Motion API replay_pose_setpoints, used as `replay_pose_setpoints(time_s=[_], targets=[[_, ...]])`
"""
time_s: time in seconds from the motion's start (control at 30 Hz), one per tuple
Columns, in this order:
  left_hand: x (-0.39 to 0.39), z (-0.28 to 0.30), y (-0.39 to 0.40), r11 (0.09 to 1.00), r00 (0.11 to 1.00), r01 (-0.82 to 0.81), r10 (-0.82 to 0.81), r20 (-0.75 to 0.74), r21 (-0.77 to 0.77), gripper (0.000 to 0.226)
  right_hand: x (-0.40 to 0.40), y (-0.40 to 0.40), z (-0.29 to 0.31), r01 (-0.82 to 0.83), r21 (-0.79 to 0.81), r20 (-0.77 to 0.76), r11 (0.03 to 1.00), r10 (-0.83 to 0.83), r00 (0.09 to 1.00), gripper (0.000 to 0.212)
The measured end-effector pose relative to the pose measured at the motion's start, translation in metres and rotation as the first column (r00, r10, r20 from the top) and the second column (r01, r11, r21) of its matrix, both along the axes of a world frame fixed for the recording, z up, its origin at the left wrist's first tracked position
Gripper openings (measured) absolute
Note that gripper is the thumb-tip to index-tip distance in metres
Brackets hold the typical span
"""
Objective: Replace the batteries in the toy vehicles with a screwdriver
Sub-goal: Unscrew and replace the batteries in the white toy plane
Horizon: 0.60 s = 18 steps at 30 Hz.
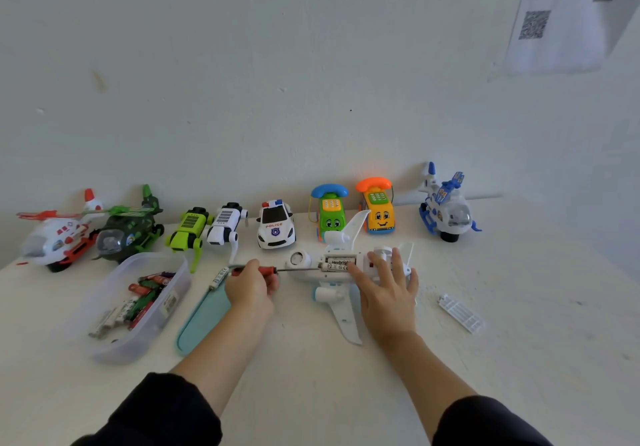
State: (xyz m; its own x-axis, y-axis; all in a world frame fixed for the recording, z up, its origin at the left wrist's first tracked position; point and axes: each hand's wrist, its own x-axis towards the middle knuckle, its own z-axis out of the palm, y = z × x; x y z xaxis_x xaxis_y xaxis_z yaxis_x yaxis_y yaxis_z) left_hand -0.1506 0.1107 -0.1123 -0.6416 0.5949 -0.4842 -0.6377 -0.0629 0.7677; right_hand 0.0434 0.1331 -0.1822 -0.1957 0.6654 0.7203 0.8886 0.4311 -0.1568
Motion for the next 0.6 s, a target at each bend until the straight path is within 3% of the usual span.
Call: replay_pose_setpoints(time_s=[0.1,0.17,0.2,0.27,0.33,0.37,0.4,0.43,0.5,0.6], targets=[[0.009,0.021,-0.004,0.988,0.926,-0.089,0.129,-0.356,0.126,0.008,0.0,0.0,0.0,0.004,0.016,0.008,1.0,-0.004,1.0,0.076],[0.019,0.039,-0.007,0.945,0.716,0.008,0.222,-0.662,0.326,0.019,0.001,0.0,0.001,0.002,0.024,0.007,1.0,-0.002,1.0,0.074],[0.024,0.046,-0.008,0.923,0.529,0.121,0.252,-0.81,0.366,0.02,0.001,0.0,0.0,0.003,0.029,0.007,1.0,-0.003,1.0,0.074],[0.03,0.046,-0.005,0.909,-0.004,0.344,0.253,-0.968,0.236,0.013,0.001,0.0,0.0,0.002,0.046,0.002,0.999,-0.002,1.0,0.074],[0.036,0.041,0.001,0.919,-0.489,0.36,0.04,-0.872,-0.16,0.015,0.001,0.002,0.0,-0.001,0.071,-0.007,0.997,0.002,1.0,0.073],[0.039,0.035,0.003,0.888,-0.641,0.253,-0.144,-0.754,-0.385,0.016,0.001,0.002,0.0,-0.001,0.082,-0.009,0.997,0.002,1.0,0.074],[0.041,0.03,0.004,0.821,-0.724,0.125,-0.308,-0.617,-0.557,0.019,0.001,0.002,0.0,-0.005,0.094,-0.013,0.996,0.006,1.0,0.075],[0.042,0.024,0.005,0.757,-0.751,0.043,-0.406,-0.52,-0.652,0.022,0.001,0.002,-0.001,-0.007,0.107,-0.018,0.994,0.009,1.0,0.076],[0.04,0.016,0.006,0.719,-0.742,0.009,-0.461,-0.487,-0.695,0.026,0.001,0.003,-0.002,-0.011,0.131,-0.023,0.991,0.014,1.0,0.077],[0.036,0.013,0.005,0.752,-0.736,0.027,-0.431,-0.523,-0.658,0.023,0.001,0.006,-0.005,-0.029,0.173,-0.02,0.985,0.033,0.999,0.064]])
